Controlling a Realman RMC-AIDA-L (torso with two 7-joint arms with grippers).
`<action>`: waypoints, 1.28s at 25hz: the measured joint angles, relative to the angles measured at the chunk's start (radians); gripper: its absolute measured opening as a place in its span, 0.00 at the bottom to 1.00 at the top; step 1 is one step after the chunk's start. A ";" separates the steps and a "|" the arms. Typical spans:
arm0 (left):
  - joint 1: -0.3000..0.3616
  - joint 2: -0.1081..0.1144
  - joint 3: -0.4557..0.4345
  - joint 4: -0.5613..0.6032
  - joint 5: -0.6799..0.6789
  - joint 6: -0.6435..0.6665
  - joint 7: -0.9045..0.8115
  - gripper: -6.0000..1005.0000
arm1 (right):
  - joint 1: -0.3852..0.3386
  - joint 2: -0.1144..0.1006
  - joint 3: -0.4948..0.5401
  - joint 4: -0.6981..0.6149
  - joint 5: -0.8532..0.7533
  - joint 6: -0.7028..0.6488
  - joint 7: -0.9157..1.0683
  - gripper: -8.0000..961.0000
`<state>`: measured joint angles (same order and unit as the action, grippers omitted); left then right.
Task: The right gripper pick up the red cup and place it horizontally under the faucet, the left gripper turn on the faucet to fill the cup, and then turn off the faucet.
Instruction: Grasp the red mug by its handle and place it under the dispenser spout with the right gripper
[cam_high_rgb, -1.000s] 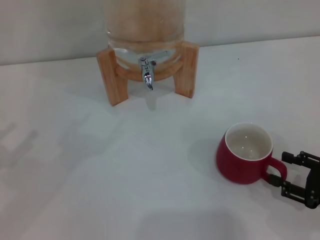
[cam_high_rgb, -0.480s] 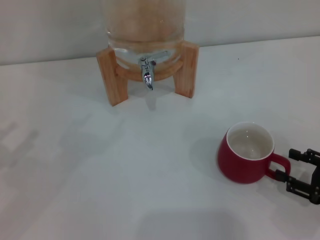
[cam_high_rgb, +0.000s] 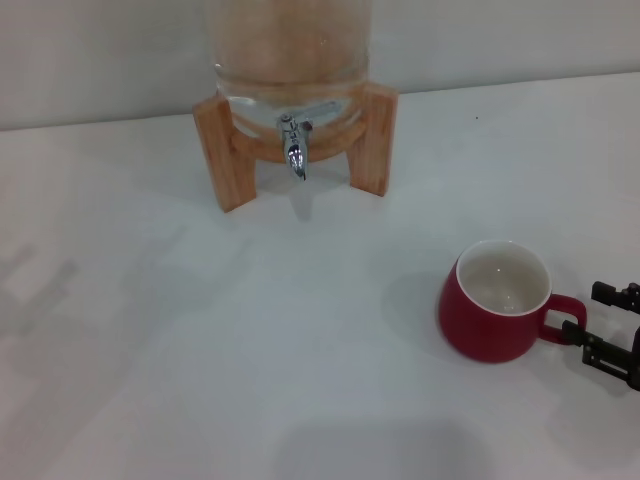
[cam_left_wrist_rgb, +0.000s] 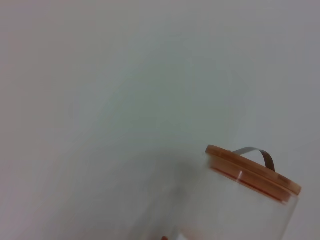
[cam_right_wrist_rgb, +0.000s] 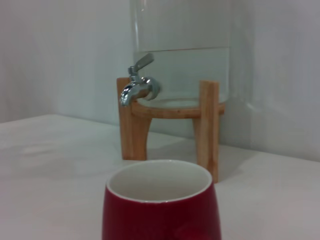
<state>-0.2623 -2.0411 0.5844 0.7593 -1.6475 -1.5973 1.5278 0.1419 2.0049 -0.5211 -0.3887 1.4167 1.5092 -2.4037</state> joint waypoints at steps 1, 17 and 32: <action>0.000 0.000 0.000 0.000 0.000 0.000 0.000 0.82 | 0.000 0.000 0.005 0.001 0.000 0.000 0.000 0.69; -0.009 0.001 0.000 0.000 -0.003 -0.001 0.000 0.82 | 0.034 0.002 0.068 0.088 -0.001 -0.015 -0.008 0.69; -0.011 0.001 -0.002 0.000 -0.003 0.007 0.000 0.82 | 0.030 0.003 0.095 0.102 0.013 -0.024 -0.011 0.69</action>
<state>-0.2730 -2.0397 0.5828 0.7593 -1.6505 -1.5907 1.5278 0.1717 2.0076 -0.4264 -0.2867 1.4302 1.4852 -2.4145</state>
